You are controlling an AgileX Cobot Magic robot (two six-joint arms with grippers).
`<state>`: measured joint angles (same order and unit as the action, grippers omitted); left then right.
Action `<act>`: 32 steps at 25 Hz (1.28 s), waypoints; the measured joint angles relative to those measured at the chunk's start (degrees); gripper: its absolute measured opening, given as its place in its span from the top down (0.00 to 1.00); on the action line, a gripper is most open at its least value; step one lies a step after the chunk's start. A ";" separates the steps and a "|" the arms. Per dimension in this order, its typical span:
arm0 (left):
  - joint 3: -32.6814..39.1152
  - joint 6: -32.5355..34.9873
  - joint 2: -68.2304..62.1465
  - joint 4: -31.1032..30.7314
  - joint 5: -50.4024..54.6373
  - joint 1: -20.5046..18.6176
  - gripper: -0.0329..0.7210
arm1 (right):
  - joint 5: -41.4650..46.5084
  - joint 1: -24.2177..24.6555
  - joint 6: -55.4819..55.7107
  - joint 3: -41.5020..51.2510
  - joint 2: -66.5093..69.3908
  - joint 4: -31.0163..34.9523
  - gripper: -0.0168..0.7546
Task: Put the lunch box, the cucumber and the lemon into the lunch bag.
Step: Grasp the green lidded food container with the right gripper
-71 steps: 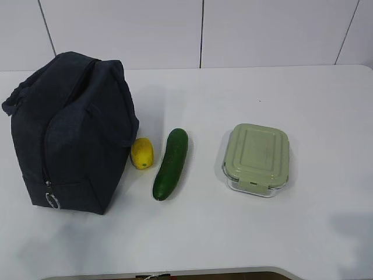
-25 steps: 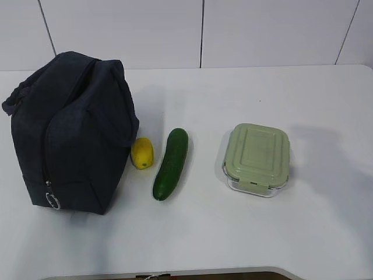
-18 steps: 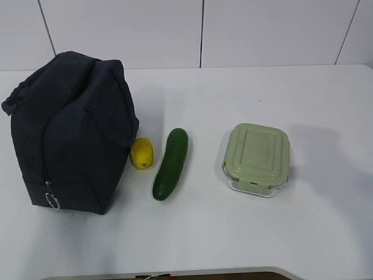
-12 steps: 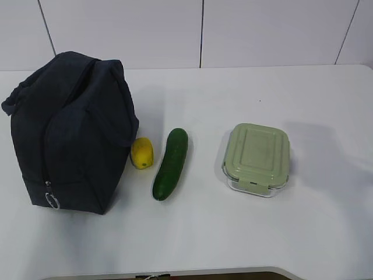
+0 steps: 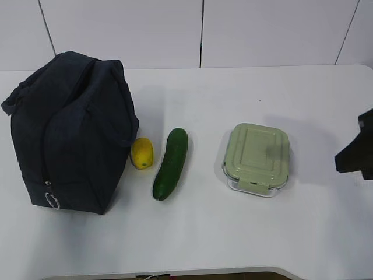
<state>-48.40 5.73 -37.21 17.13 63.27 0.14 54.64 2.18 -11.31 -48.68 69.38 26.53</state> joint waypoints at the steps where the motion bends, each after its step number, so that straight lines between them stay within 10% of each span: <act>1: 0.00 0.00 0.00 0.00 0.29 0.00 0.64 | -0.26 0.00 -1.45 0.00 0.91 2.17 0.49; 18: 0.00 -0.09 0.00 0.00 2.59 0.00 0.64 | 9.11 6.17 -28.34 -0.35 17.81 36.95 0.57; 32: 0.00 -0.13 0.00 0.00 2.59 0.00 0.64 | 9.64 9.08 -32.69 -0.55 21.11 39.40 0.57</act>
<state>-48.40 5.60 -37.21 17.13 65.86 0.14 64.29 11.26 -44.00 -49.23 90.49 65.93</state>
